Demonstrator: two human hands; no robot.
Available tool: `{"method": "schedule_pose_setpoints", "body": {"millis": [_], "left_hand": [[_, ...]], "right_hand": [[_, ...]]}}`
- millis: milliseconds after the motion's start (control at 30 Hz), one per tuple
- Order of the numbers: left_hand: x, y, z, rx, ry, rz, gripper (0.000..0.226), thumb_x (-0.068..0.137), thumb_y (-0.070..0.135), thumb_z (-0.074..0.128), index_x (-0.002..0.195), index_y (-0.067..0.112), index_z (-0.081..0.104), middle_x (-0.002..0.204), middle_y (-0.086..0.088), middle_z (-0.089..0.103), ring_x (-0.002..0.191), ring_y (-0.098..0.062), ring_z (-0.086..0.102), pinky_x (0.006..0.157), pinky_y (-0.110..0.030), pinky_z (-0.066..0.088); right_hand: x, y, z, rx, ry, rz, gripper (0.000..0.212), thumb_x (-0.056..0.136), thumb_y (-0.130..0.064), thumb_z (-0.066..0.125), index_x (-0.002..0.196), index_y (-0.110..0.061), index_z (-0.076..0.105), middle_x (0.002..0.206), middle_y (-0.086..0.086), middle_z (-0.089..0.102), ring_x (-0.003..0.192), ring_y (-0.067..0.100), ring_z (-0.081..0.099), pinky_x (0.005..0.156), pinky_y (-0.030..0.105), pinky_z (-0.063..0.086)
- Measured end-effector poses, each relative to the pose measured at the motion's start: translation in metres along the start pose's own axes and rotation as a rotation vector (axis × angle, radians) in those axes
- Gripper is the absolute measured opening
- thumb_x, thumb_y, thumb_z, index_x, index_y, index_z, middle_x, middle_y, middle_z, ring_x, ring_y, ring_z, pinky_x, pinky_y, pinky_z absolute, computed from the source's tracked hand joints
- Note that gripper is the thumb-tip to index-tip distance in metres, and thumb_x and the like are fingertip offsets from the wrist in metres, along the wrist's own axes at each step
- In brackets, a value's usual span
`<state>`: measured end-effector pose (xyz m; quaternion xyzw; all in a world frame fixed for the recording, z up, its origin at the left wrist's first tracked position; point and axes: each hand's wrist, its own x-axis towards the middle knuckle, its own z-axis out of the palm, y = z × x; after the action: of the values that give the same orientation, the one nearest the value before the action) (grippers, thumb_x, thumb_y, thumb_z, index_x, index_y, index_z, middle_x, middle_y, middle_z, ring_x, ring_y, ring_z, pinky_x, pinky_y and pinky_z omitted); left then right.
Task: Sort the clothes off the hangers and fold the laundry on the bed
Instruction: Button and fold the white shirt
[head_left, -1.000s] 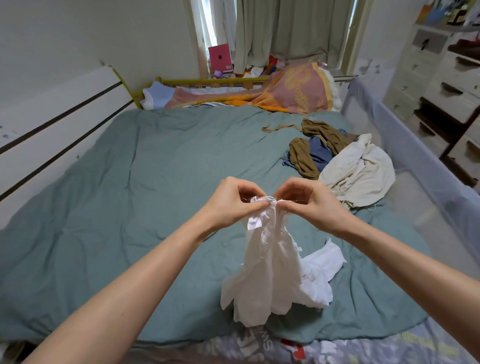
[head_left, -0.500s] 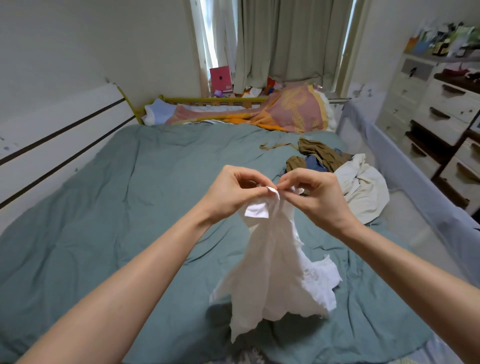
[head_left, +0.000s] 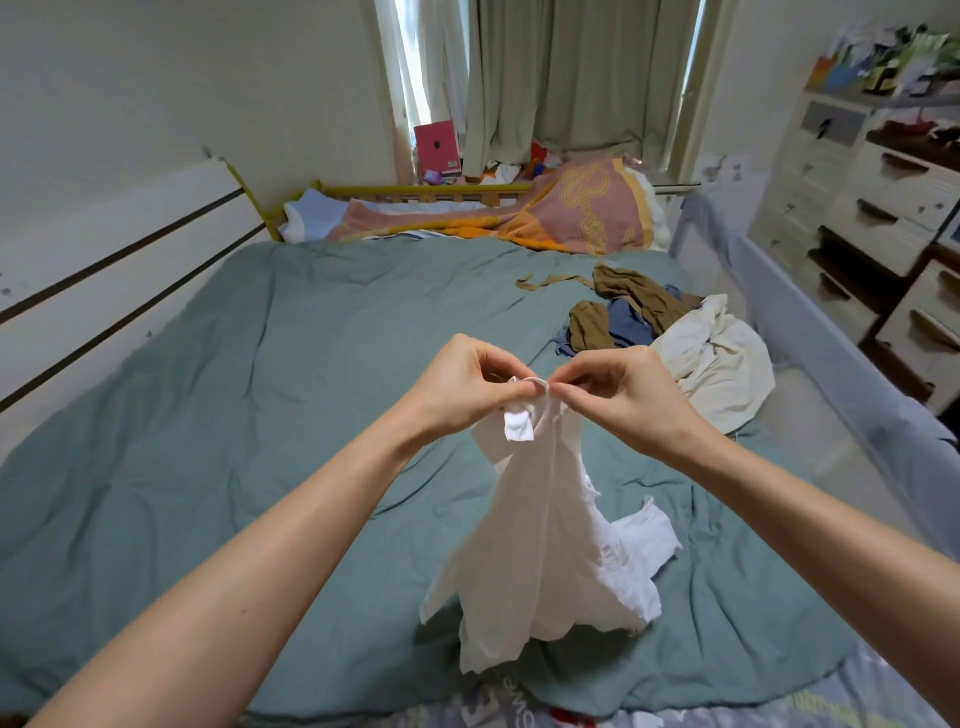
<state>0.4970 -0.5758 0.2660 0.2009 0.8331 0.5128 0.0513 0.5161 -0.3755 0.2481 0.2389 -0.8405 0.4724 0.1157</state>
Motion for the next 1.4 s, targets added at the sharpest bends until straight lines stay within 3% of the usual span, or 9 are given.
{"method": "schedule_pose_setpoints", "body": {"millis": [200, 333, 467, 667, 833, 1000, 1133, 1267, 1400], "left_hand": [[-0.004, -0.003, 0.01, -0.058, 0.011, -0.073, 0.008, 0.079, 0.009, 0.077, 0.086, 0.005, 0.077, 0.078, -0.013, 0.073, 0.068, -0.011, 0.064, 0.064, -0.02, 0.051], [-0.006, -0.005, 0.012, -0.154, -0.034, -0.148, 0.016, 0.078, 0.008, 0.077, 0.093, 0.002, 0.075, 0.086, -0.016, 0.074, 0.076, -0.017, 0.068, 0.073, -0.026, 0.057], [-0.004, -0.008, 0.017, 0.011, -0.017, -0.115, 0.011, 0.08, 0.013, 0.076, 0.089, 0.007, 0.077, 0.081, -0.009, 0.075, 0.077, -0.014, 0.07, 0.076, -0.032, 0.057], [-0.006, -0.009, 0.022, 0.324, -0.001, 0.09, 0.012, 0.088, 0.017, 0.066, 0.088, 0.014, 0.078, 0.064, 0.0, 0.067, 0.055, -0.004, 0.049, 0.055, -0.021, 0.039], [-0.004, -0.005, 0.022, 0.489, -0.025, 0.194, 0.013, 0.088, 0.013, 0.064, 0.092, 0.011, 0.076, 0.07, -0.002, 0.068, 0.056, -0.007, 0.051, 0.056, -0.02, 0.038], [0.0, -0.006, 0.019, 0.486, -0.038, 0.209, 0.014, 0.09, 0.015, 0.063, 0.093, 0.012, 0.076, 0.072, -0.006, 0.07, 0.064, -0.019, 0.057, 0.061, -0.031, 0.044], [0.002, -0.008, 0.016, 0.414, -0.03, 0.209, 0.016, 0.09, 0.016, 0.061, 0.084, 0.011, 0.075, 0.063, -0.007, 0.063, 0.054, -0.013, 0.043, 0.055, -0.029, 0.037], [0.006, -0.009, 0.014, 0.261, -0.058, 0.099, 0.021, 0.09, 0.027, 0.064, 0.077, 0.013, 0.074, 0.06, -0.006, 0.056, 0.055, -0.01, 0.042, 0.054, -0.029, 0.034], [0.003, -0.012, 0.009, -0.094, -0.138, -0.048, 0.02, 0.088, 0.029, 0.069, 0.085, 0.01, 0.075, 0.075, -0.008, 0.064, 0.071, -0.014, 0.053, 0.067, -0.03, 0.039]], "right_hand": [[-0.006, -0.002, 0.007, 0.266, 0.05, 0.228, 0.012, 0.076, -0.016, 0.079, 0.079, -0.005, 0.077, 0.073, 0.011, 0.072, 0.067, 0.014, 0.065, 0.064, 0.023, 0.051], [-0.008, -0.002, 0.007, 0.324, 0.076, 0.303, 0.007, 0.075, -0.006, 0.078, 0.078, 0.0, 0.075, 0.072, 0.014, 0.072, 0.066, 0.014, 0.066, 0.063, 0.02, 0.05], [-0.011, -0.001, 0.008, 0.276, 0.089, 0.311, 0.007, 0.075, -0.005, 0.079, 0.077, 0.0, 0.074, 0.073, 0.013, 0.072, 0.069, 0.02, 0.069, 0.069, 0.027, 0.056], [-0.007, -0.003, 0.003, 0.092, 0.037, 0.232, 0.006, 0.076, -0.01, 0.079, 0.079, -0.005, 0.075, 0.072, 0.005, 0.073, 0.072, 0.019, 0.071, 0.072, 0.035, 0.06], [-0.007, 0.0, 0.002, -0.033, -0.023, 0.125, 0.01, 0.08, -0.009, 0.075, 0.09, -0.011, 0.077, 0.08, -0.002, 0.074, 0.076, 0.006, 0.07, 0.073, 0.023, 0.057], [-0.007, 0.007, 0.003, -0.237, -0.018, -0.036, 0.007, 0.083, -0.007, 0.072, 0.089, -0.006, 0.076, 0.096, -0.001, 0.068, 0.077, 0.009, 0.065, 0.07, 0.017, 0.052], [-0.003, 0.011, 0.004, -0.325, -0.031, -0.148, 0.006, 0.085, -0.003, 0.069, 0.088, -0.006, 0.074, 0.092, -0.001, 0.064, 0.077, 0.011, 0.06, 0.066, 0.02, 0.049], [0.003, 0.014, 0.003, -0.077, -0.09, 0.078, 0.006, 0.09, -0.011, 0.064, 0.086, -0.007, 0.067, 0.085, 0.003, 0.064, 0.077, 0.019, 0.062, 0.073, 0.037, 0.053], [0.003, 0.012, 0.001, 0.539, -0.193, 0.298, 0.013, 0.089, -0.011, 0.06, 0.089, 0.002, 0.063, 0.08, 0.009, 0.065, 0.076, 0.017, 0.059, 0.074, 0.026, 0.047]]}}
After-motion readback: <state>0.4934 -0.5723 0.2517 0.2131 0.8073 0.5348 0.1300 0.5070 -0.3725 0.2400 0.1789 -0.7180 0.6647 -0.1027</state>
